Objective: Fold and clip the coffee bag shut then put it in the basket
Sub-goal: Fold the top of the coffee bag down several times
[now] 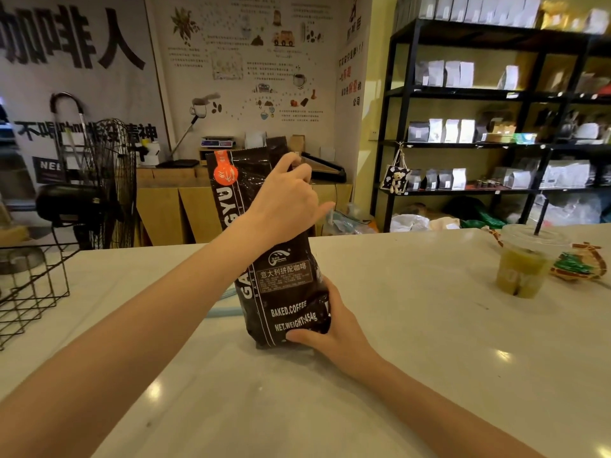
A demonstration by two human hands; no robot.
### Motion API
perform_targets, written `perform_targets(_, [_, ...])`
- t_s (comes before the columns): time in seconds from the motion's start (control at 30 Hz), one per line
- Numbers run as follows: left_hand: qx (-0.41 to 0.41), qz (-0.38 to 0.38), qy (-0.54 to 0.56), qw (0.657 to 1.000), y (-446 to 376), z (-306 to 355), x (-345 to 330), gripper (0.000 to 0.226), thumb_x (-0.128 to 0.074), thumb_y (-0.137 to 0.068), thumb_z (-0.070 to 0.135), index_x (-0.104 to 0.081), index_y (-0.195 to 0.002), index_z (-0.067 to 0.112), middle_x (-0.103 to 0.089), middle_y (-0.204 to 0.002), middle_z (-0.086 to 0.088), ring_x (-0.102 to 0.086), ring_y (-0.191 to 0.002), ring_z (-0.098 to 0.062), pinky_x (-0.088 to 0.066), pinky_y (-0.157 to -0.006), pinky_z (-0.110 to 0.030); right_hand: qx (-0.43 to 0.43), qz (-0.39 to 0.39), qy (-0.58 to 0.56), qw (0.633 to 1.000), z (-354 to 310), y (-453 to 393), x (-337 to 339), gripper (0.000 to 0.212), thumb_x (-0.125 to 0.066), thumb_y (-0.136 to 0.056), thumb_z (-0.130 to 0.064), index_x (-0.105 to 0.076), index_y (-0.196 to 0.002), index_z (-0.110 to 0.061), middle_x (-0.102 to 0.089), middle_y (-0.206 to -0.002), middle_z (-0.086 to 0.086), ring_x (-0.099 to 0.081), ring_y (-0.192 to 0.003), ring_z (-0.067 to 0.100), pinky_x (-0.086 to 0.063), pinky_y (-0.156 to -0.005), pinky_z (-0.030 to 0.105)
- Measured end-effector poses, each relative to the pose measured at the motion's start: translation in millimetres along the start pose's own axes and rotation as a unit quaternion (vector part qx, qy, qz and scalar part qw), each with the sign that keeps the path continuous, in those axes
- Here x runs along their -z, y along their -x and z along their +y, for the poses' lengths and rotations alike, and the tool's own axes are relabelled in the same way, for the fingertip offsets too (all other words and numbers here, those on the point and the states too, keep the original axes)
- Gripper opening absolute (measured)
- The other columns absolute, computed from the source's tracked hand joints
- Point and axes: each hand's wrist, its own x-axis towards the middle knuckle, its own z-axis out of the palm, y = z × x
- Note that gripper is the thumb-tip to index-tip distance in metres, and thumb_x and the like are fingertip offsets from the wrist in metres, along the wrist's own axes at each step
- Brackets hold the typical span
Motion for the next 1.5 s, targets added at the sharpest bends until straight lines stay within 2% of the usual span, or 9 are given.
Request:
perform_targets(0.2, [-0.137,-0.056,0.023,0.989,24.5,20.3,-1.4,0.048,-0.034,-0.09,0.041,-0.067,-0.064,0.016,-0.067,-0.066,0.001,-0.063,-0.084,-0.019,-0.012,-0.109,-0.043,0.012,0.017,0.032,0.999,-4.4,0.0,-3.9,0.089,-0.074,-0.068,-0.036,-0.01,-0.128,-0.055,-0.044,-0.12,-0.033,-0.047,-0.11,-0.015,-0.04,-0.091,0.006])
perform_targets(0.43, [-0.079,0.065,0.054,0.993,32.0,25.5,-13.3,0.045,-0.048,-0.089,0.027,-0.062,-0.048,0.015,-0.06,-0.045,0.001,-0.055,-0.05,-0.016,-0.038,-0.085,-0.033,0.018,0.008,0.174,0.985,-4.8,6.1,-8.9,0.084,-0.054,-0.082,-0.046,0.015,-0.129,-0.048,-0.043,-0.136,0.0,-0.046,-0.116,0.009,-0.04,-0.097,0.023])
perform_targets(0.73, [-0.077,0.071,0.061,0.993,31.7,26.6,-9.3,0.046,-0.05,-0.088,0.025,-0.058,-0.046,0.011,-0.056,-0.041,-0.002,-0.048,-0.043,-0.019,-0.034,-0.073,-0.03,0.022,-0.018,0.225,0.974,-4.1,7.2,-10.4,0.077,-0.044,-0.088,-0.044,0.022,-0.127,-0.045,-0.033,-0.145,-0.001,-0.041,-0.125,0.012,-0.039,-0.101,0.028])
perform_targets(0.87, [-0.084,0.06,0.049,0.993,32.5,29.5,-7.3,0.044,-0.05,-0.088,0.027,-0.061,-0.047,0.012,-0.057,-0.042,0.0,-0.05,-0.045,-0.017,-0.031,-0.075,-0.029,-0.022,-0.006,0.035,0.999,-9.1,-0.7,-8.5,0.095,-0.067,-0.074,-0.042,0.0,-0.141,-0.036,-0.043,-0.13,-0.016,-0.045,-0.118,0.002,-0.042,-0.099,0.023])
perform_targets(0.97, [-0.089,0.04,0.057,0.994,32.5,40.6,-2.3,0.043,-0.048,-0.089,0.03,-0.063,-0.052,0.013,-0.062,-0.049,0.0,-0.056,-0.054,-0.017,-0.032,-0.08,-0.03,-0.051,0.018,-0.038,0.998,-15.8,-13.1,-4.0,0.078,-0.076,-0.067,-0.029,-0.032,-0.132,-0.029,-0.055,-0.115,-0.012,-0.055,-0.11,0.01,-0.049,-0.09,0.025])
perform_targets(1.1, [0.035,0.07,0.146,0.986,33.4,33.1,23.0,0.027,-0.049,-0.086,0.034,-0.066,-0.084,0.013,-0.071,-0.091,-0.005,-0.06,-0.097,-0.021,-0.03,-0.096,-0.034,-0.078,0.013,-0.102,0.992,-10.8,-15.7,8.9,0.068,-0.079,-0.064,-0.016,-0.044,-0.121,-0.029,-0.061,-0.114,-0.005,-0.061,-0.103,0.01,-0.055,-0.077,0.023])
perform_targets(1.23, [0.331,0.093,0.259,0.903,55.0,-1.5,43.5,0.055,-0.056,-0.078,0.043,-0.045,-0.124,0.014,-0.047,-0.133,-0.007,-0.037,-0.125,-0.018,-0.024,-0.106,-0.03,-0.091,0.001,-0.114,0.989,-9.2,-19.3,19.1,0.068,-0.079,-0.062,-0.008,-0.044,-0.116,-0.027,-0.061,-0.108,-0.01,-0.062,-0.094,0.004,-0.053,-0.061,0.012])
perform_targets(1.33, [0.513,-0.012,0.44,0.737,73.1,-6.3,45.8,0.078,-0.064,-0.074,0.046,-0.028,-0.137,0.02,-0.034,-0.145,-0.001,-0.033,-0.13,-0.014,-0.029,-0.1,-0.03,-0.104,-0.027,-0.11,0.988,-12.0,-25.9,22.0,0.074,-0.081,-0.06,-0.008,-0.041,-0.12,-0.024,-0.061,-0.114,-0.005,-0.062,-0.1,0.008,-0.055,-0.071,0.02])
perform_targets(1.5, [0.547,-0.046,0.621,0.559,85.2,8.8,24.8,0.071,-0.063,-0.07,0.047,-0.043,-0.131,0.017,-0.055,-0.131,-0.005,-0.054,-0.114,-0.015,-0.043,-0.098,-0.035,-0.098,-0.073,-0.099,0.988,-19.7,-30.7,25.6,0.087,-0.083,-0.057,-0.006,-0.036,-0.127,-0.028,-0.06,-0.12,-0.002,-0.063,-0.106,0.013,-0.055,-0.085,0.033])
